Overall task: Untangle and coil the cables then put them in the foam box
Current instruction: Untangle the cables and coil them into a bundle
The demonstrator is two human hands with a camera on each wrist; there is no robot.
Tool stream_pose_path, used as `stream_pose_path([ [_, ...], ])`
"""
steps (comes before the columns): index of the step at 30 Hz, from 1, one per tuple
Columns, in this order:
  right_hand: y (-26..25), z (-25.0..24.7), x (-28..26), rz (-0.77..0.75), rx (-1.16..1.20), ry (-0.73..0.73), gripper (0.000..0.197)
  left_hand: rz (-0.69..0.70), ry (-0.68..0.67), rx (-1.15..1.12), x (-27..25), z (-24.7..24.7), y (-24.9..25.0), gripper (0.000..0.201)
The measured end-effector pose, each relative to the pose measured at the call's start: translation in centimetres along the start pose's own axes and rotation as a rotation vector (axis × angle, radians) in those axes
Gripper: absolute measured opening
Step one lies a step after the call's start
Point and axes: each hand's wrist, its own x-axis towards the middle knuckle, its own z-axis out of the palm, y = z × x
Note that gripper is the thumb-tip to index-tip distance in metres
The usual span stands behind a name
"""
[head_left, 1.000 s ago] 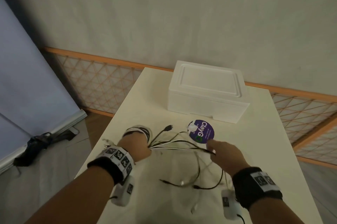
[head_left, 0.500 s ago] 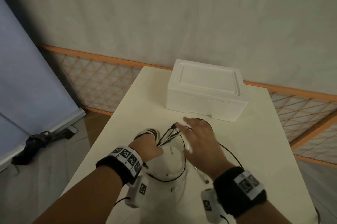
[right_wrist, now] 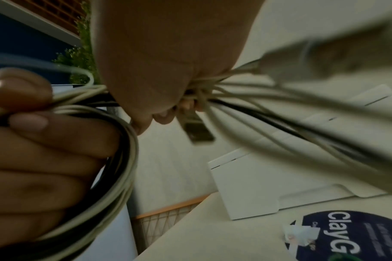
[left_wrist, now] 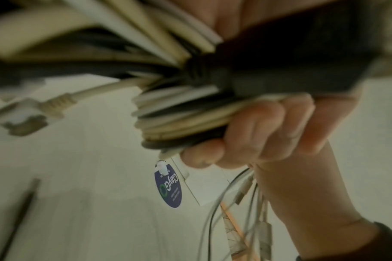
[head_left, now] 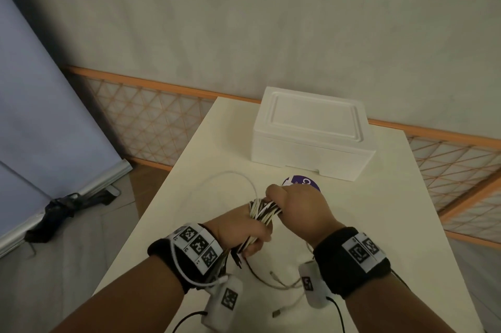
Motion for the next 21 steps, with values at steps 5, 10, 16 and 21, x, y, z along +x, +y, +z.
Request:
stream_pose_path([
  [5,-0.3,0.3,-1.3,0.114,0.022,-0.078,0.065,-0.068,0.109,0.093,0.8,-1.1,-0.6,0.018],
  [10,-2.3,0.0,-3.1,-0.17,-0.089,0.26,0.045,-0.135,0.159,0.078,1.2,-1.4,-1.0,0.011],
  [16,-0.8,0.6,-2.2,0.021,-0.222,-0.02,0.037,-0.142,0.047,0.146,0.7,0.7,-0.8,0.019],
  [21,2.0,1.1,-2.5,0.404,-0.04,-0.342,0.035,-0.099,0.066,0.109,-0.1,-0.2,-0.9,0.018],
])
